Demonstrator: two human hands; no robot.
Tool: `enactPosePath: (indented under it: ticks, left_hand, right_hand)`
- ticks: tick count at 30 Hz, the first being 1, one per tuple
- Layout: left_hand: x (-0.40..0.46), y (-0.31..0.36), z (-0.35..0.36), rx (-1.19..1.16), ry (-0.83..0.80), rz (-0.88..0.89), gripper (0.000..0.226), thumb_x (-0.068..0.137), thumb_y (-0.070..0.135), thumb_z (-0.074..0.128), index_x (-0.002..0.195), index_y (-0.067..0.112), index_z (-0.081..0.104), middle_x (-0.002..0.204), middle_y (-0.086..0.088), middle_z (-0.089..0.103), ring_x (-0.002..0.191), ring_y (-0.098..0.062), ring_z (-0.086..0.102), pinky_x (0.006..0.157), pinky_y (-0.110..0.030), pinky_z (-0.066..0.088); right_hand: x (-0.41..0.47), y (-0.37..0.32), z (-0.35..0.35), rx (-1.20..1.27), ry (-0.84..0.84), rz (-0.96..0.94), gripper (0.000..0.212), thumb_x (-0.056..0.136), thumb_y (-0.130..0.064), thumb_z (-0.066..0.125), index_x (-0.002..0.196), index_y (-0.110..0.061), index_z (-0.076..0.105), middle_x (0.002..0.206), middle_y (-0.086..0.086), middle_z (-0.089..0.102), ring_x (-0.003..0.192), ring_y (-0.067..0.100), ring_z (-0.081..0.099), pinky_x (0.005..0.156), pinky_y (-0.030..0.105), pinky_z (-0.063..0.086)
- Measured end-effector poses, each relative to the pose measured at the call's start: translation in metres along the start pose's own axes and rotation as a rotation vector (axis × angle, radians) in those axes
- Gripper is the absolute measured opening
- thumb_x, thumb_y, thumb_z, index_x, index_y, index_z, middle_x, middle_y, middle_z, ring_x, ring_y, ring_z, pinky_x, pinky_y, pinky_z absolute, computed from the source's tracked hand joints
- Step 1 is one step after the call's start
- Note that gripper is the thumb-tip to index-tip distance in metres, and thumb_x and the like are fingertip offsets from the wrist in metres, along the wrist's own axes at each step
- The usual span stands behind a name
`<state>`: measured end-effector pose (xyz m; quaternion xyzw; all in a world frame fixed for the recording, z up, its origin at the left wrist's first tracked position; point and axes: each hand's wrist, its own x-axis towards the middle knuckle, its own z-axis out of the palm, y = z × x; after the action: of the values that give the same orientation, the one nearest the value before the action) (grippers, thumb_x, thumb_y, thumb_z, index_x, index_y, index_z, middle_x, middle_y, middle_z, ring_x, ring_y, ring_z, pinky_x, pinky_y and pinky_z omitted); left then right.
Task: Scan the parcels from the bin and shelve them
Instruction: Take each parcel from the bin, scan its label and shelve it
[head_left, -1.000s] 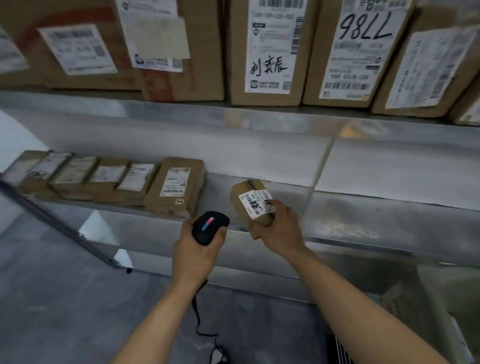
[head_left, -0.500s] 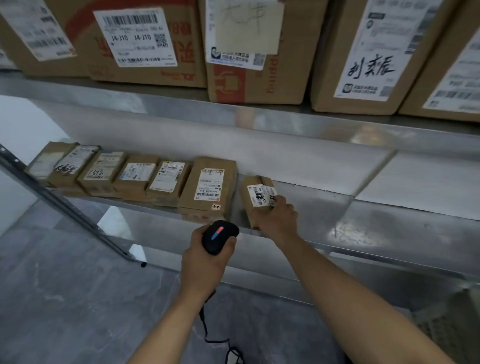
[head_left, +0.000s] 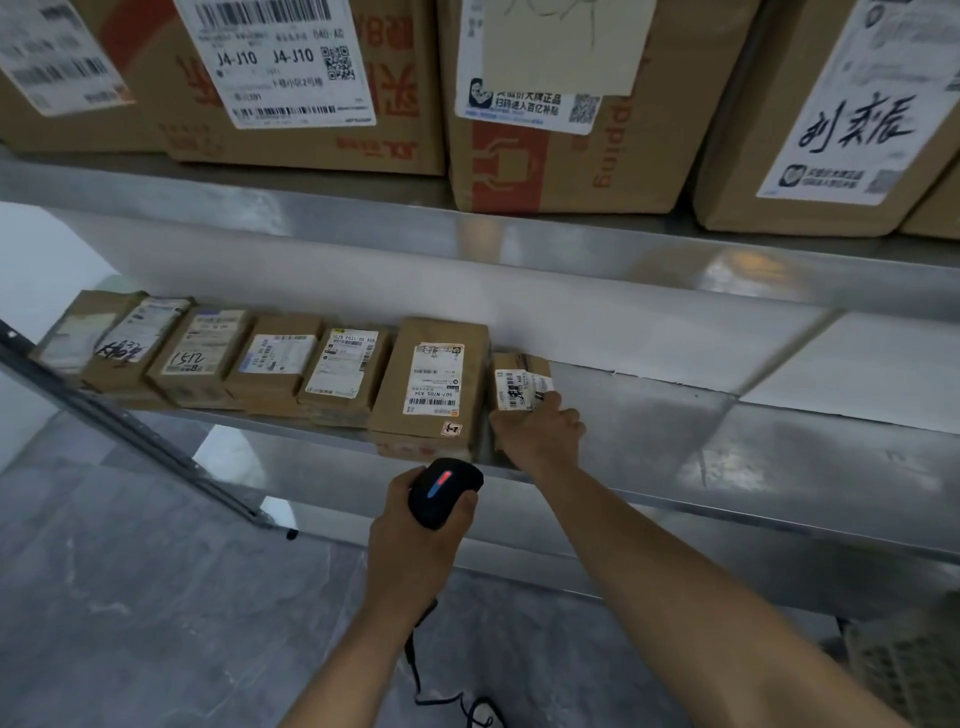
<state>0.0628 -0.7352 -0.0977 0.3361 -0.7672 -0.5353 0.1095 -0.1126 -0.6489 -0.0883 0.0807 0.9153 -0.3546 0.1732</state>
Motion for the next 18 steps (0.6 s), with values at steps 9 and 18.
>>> enactPosePath:
  ticks: [9,18]
  left_hand:
    - [0.012,0.000,0.009,-0.003,-0.042,0.048,0.056,0.080,0.052,0.080,0.127,0.033,0.055,0.104,0.014,0.068,0.086,-0.017,0.072,0.076,-0.040,0.063]
    - [0.005,0.022,0.061,0.017,-0.265,0.149,0.070,0.072,0.066,0.073,0.132,0.035,0.054,0.110,0.019,0.065,0.093,-0.014,0.071,0.080,-0.034,0.062]
  right_hand:
    - [0.000,0.006,-0.005,-0.027,-0.035,-0.130,0.062,0.093,-0.045,0.059,0.143,-0.014,0.039,0.133,0.017,0.041,0.127,0.035,0.037,0.098,0.042,0.040]
    - [0.005,0.072,-0.066,0.010,0.035,-0.046,0.073,0.096,-0.051,0.059,0.155,-0.018,0.032,0.146,0.019,0.038,0.136,0.035,0.037,0.112,0.043,0.039]
